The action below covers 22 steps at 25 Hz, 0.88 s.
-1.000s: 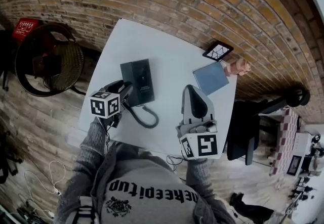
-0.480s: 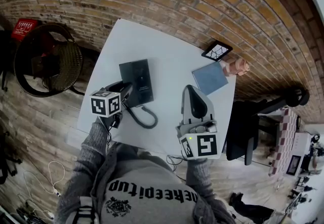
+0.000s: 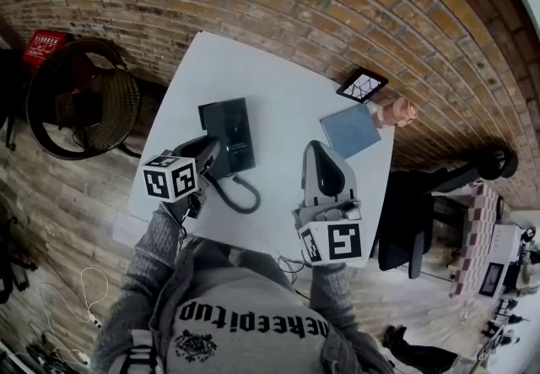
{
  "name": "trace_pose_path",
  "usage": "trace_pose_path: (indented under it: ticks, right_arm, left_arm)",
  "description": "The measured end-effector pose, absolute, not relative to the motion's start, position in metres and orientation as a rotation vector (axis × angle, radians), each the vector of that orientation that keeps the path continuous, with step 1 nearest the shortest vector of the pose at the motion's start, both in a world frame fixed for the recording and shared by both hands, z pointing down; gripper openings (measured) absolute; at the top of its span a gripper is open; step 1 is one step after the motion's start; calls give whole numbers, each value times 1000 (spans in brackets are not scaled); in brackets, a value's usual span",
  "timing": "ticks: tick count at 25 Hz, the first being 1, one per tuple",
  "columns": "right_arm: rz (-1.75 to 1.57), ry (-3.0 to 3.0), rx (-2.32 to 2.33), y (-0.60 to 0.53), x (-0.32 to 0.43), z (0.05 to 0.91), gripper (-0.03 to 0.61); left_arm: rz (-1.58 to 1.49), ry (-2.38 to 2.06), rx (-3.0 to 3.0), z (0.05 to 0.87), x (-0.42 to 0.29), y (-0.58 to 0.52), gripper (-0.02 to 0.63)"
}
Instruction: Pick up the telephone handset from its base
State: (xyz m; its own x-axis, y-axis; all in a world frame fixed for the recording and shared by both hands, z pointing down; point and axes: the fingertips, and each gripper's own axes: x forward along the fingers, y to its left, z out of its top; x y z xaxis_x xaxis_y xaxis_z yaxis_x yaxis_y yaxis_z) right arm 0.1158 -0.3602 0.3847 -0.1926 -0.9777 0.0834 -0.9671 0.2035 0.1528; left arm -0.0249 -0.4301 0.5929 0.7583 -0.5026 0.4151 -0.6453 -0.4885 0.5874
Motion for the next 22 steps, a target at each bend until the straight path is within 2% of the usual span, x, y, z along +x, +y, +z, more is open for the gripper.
trace_pose_path:
  ticks: [22]
  right_arm:
    - [-182, -2507, 1757, -315, 131, 355, 5]
  left_arm:
    - [29, -1163, 2361, 466, -41, -359, 67]
